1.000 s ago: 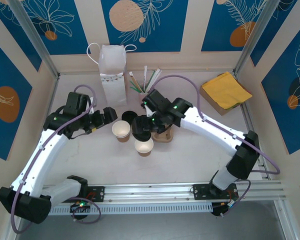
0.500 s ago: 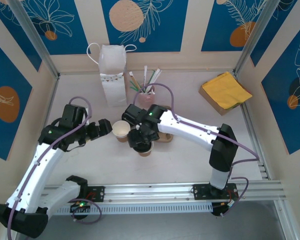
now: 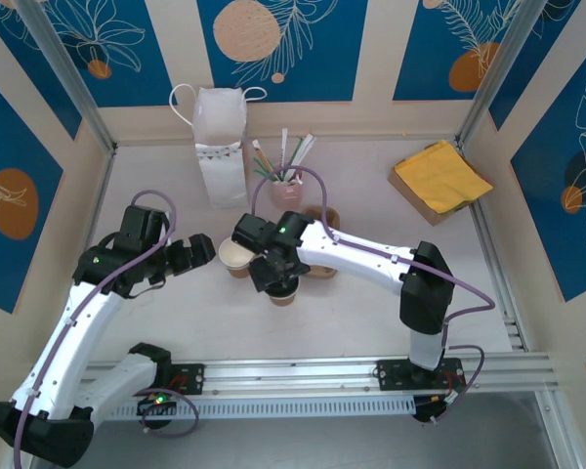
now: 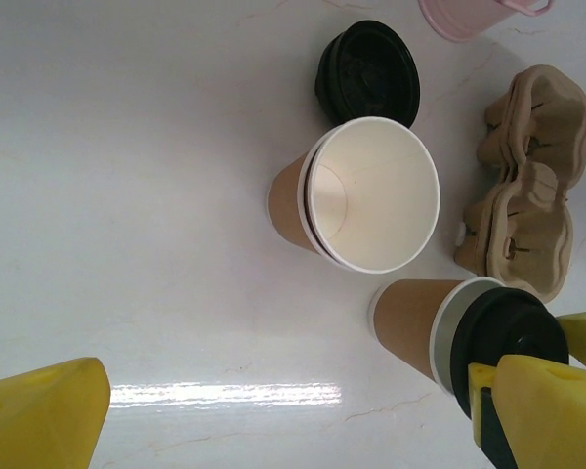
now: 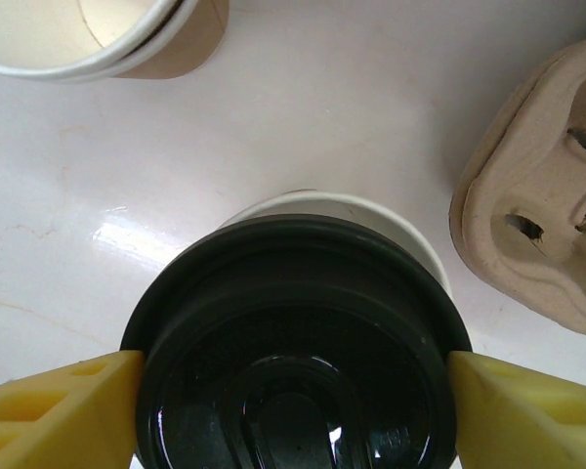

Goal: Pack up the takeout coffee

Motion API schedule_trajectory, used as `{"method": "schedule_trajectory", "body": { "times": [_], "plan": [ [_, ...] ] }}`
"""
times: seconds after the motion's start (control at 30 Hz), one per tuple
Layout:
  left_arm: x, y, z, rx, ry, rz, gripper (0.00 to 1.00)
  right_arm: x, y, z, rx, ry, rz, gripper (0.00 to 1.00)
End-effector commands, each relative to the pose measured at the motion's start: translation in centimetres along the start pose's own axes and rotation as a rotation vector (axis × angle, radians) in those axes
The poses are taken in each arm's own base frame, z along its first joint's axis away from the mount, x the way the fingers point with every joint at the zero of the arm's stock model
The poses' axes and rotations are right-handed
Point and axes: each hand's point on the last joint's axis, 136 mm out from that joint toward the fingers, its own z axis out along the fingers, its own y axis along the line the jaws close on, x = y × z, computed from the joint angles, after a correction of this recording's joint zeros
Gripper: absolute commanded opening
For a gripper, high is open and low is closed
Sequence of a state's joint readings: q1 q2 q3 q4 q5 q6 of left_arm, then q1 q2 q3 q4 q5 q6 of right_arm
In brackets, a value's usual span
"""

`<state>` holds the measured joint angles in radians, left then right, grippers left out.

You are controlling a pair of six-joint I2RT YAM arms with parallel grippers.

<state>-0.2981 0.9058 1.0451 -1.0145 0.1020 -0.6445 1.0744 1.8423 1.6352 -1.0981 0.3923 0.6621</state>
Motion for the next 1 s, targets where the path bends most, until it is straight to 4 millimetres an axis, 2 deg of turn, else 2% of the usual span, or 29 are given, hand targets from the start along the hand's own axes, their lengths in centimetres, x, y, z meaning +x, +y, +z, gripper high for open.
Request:
{"method": "schedule_trajectory", "body": {
  "times": [0.0, 0.97],
  "plan": [
    [0.1, 0.7, -0.2, -0.028, -0.001, 0.008, 1.00, 0.4, -0.4, 0.6, 0.028, 0.001, -0.012, 0.78],
    [-0.2, 0.1, 0.5, -0.009, 0.010, 0.009, 1.00, 0.8, -0.9, 2.5, 0.040, 0.024, 0.000, 0.79]
  ]
}}
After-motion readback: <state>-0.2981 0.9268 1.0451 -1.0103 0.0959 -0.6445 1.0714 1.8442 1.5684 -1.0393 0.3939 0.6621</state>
